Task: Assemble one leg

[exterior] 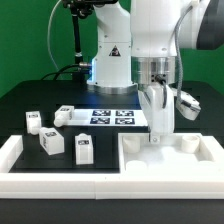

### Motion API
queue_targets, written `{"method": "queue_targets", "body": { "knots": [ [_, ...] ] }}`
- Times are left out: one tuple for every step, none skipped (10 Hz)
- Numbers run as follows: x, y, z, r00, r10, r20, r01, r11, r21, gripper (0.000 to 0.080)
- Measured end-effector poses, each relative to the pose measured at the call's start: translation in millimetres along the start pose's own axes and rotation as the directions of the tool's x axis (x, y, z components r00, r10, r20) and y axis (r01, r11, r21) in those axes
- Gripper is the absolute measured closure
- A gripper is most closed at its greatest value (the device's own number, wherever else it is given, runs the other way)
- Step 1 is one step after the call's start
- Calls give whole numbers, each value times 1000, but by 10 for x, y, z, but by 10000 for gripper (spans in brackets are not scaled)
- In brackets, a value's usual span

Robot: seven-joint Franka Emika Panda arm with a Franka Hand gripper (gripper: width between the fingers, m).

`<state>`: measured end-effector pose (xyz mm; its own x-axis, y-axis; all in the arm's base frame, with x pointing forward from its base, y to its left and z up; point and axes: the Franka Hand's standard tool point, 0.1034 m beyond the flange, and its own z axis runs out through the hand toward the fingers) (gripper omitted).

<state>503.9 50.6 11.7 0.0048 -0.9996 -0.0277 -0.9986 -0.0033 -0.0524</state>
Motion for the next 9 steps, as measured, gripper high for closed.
{"method": "queue_targets", "body": {
  "knots": [
    [0, 2, 2, 1000, 0, 0, 0, 1000, 0, 672],
    [0, 2, 3, 1000, 0, 0, 0, 1000, 0, 492],
    [0, 2, 3, 1000, 0, 0, 0, 1000, 0, 492],
    [0, 2, 3, 1000, 0, 0, 0, 1000, 0, 356],
    [35, -5, -39, 1000, -23, 5, 23, 1000, 6, 194],
    [152, -14, -226, 999, -26, 30, 26, 999, 25, 194],
    [316, -20, -415, 999, 4, 52, -7, 999, 44, 159],
    [438, -90, -526, 998, -37, 53, 34, 997, 64, 159],
    [499, -177, -598, 995, -89, 41, 85, 993, 83, 151]
  ]
}}
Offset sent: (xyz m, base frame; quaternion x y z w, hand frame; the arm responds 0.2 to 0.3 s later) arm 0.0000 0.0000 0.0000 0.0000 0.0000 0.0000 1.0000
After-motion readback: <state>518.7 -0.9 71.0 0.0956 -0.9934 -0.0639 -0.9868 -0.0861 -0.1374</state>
